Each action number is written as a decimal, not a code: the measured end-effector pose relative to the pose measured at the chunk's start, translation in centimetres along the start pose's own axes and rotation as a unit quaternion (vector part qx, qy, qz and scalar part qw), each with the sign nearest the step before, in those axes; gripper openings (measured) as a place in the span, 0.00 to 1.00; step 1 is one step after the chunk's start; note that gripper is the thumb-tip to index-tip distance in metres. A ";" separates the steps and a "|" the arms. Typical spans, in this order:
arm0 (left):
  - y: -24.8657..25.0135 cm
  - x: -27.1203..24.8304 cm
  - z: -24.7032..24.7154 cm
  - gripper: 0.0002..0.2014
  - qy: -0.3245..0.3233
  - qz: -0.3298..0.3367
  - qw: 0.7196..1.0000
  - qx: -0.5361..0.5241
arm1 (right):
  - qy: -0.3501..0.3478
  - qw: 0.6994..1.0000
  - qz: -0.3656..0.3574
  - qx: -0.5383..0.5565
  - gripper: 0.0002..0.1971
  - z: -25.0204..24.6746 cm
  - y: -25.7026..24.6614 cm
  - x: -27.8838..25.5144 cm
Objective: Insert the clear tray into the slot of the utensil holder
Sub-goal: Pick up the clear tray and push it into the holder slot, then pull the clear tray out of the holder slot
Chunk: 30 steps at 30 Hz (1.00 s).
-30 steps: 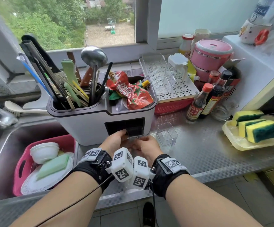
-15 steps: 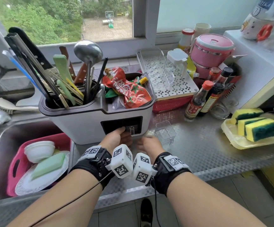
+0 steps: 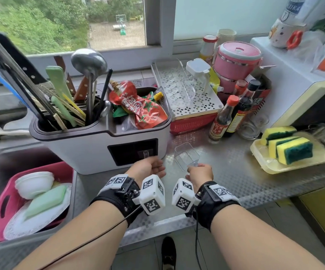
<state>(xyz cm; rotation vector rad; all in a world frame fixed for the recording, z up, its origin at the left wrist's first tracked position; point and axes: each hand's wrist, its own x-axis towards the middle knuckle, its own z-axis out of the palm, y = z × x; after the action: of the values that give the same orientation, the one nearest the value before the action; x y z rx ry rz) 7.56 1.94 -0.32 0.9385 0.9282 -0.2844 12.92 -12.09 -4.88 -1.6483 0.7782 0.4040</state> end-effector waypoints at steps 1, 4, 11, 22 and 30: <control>-0.1 0.0 0.0 0.14 -0.001 -0.001 1.000 0.008 | -0.004 1.000 -0.003 -0.004 0.15 0.0 0.1 0.0; -0.3 -0.1 0.0 0.14 -0.009 -0.011 0.999 0.038 | -0.012 1.000 -0.018 -0.010 0.12 -0.4 -0.1 0.3; -0.5 -0.8 -0.4 0.12 -0.006 -0.005 0.999 0.046 | -0.061 0.996 -0.070 -0.006 0.05 -0.6 0.1 -1.2; -0.7 -4.0 -3.0 0.12 0.003 0.035 0.999 0.029 | -0.119 0.987 -0.106 0.024 0.04 0.3 2.3 -6.3; -0.8 -6.6 -4.6 0.14 -0.010 0.067 0.998 0.015 | -0.171 0.975 -0.129 0.062 0.08 1.1 2.7 -9.7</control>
<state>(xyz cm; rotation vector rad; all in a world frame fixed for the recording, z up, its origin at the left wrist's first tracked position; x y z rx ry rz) 0.63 3.96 3.23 1.0187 0.8404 -0.1928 4.30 -8.66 -0.84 -1.4866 0.3202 0.4302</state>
